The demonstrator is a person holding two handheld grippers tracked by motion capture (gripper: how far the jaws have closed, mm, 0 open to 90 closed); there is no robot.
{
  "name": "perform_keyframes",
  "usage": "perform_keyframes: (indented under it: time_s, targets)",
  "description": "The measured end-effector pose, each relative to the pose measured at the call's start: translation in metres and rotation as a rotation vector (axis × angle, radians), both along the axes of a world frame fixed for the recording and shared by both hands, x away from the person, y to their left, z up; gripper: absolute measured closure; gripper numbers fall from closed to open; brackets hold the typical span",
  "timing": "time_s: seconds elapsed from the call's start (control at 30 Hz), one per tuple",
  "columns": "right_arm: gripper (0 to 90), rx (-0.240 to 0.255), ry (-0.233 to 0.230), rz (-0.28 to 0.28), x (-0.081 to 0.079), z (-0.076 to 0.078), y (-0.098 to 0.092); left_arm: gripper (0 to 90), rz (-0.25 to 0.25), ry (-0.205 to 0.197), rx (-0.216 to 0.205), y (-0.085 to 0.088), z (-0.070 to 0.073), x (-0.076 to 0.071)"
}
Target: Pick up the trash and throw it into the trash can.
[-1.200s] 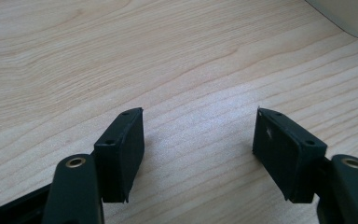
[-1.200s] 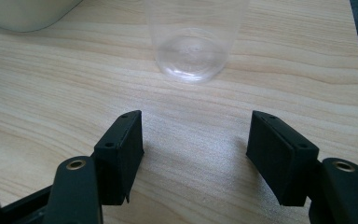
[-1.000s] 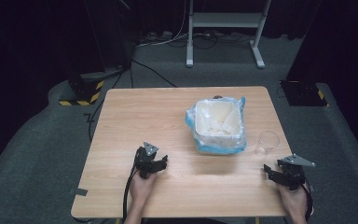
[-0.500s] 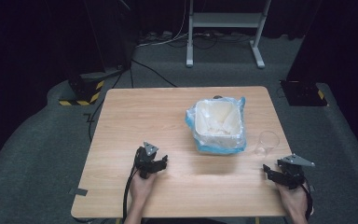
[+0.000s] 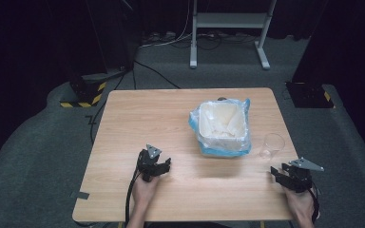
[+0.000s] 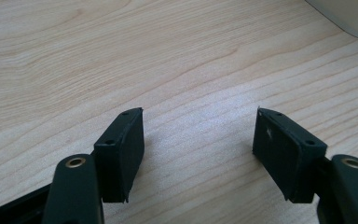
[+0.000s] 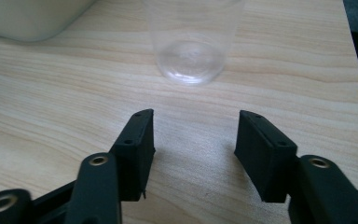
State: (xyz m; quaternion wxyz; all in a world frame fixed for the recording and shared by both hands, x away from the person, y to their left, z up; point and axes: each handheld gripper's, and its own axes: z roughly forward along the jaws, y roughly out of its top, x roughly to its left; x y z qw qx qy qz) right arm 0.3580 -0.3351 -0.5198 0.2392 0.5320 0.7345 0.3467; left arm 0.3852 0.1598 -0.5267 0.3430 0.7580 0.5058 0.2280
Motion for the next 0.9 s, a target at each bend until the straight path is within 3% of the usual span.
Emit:
perform_keyframes:
  time_s: [0.23,0.4,0.9]
  targets:
    - [48.6,0.019,-0.030,0.024,-0.005,0.007,0.000,33.5,0.000,0.000,0.000,0.000,0.000,0.000]
    - [49.6,0.058,-0.036,0.047,-0.008,0.015,-0.002,33.5,0.000,0.000,0.000,0.000,0.000,0.000]
    - [50.2,0.087,-0.072,0.105,-0.013,0.043,-0.002,33.5,0.000,0.000,0.000,0.000,0.000,0.000]
